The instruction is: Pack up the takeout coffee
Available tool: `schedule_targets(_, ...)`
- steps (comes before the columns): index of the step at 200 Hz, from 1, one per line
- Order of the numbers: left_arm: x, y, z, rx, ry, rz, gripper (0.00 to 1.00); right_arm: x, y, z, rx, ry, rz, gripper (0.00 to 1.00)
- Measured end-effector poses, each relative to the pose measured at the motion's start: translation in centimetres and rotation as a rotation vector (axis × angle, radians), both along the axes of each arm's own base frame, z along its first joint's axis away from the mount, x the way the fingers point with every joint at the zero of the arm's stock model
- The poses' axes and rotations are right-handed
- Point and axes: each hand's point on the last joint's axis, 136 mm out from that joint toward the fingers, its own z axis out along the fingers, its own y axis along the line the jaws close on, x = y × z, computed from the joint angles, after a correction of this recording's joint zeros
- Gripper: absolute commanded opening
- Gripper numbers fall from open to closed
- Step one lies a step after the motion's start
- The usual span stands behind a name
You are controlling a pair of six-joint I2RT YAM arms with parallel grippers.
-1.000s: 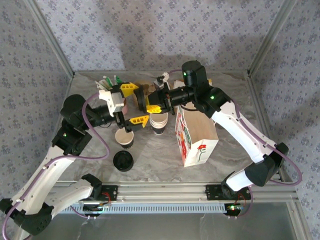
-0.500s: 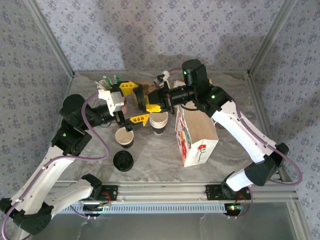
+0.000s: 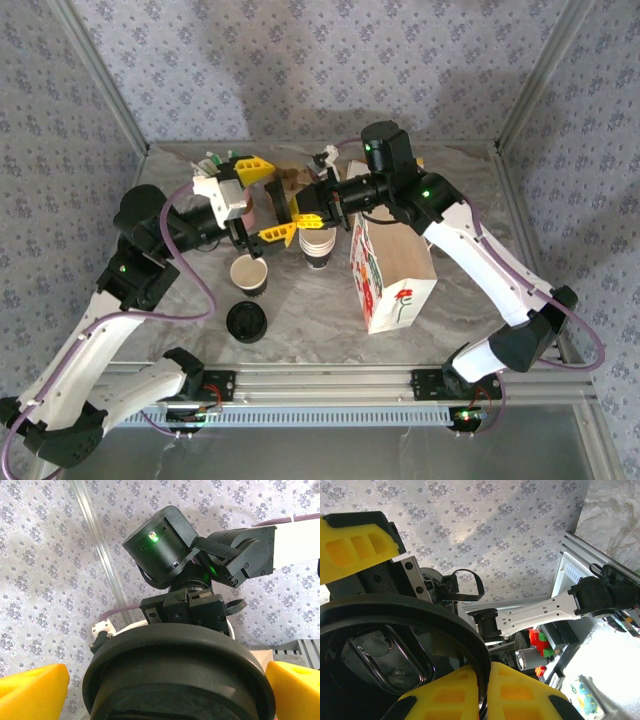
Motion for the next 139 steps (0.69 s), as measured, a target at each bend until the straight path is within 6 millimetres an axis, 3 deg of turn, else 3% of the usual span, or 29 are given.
schedule_targets(94, 0.5, -1.1, -0.5, 0.029, 0.036, -0.045, 1.00, 0.1, -0.2, 0.6, 0.007, -0.016, -0.007, 0.09)
schedule_targets(139, 0.7, -1.1, -0.4, 0.022, 0.031, -0.038, 0.93, 0.6, -0.5, 0.7, 0.009, -0.019, -0.021, 0.09)
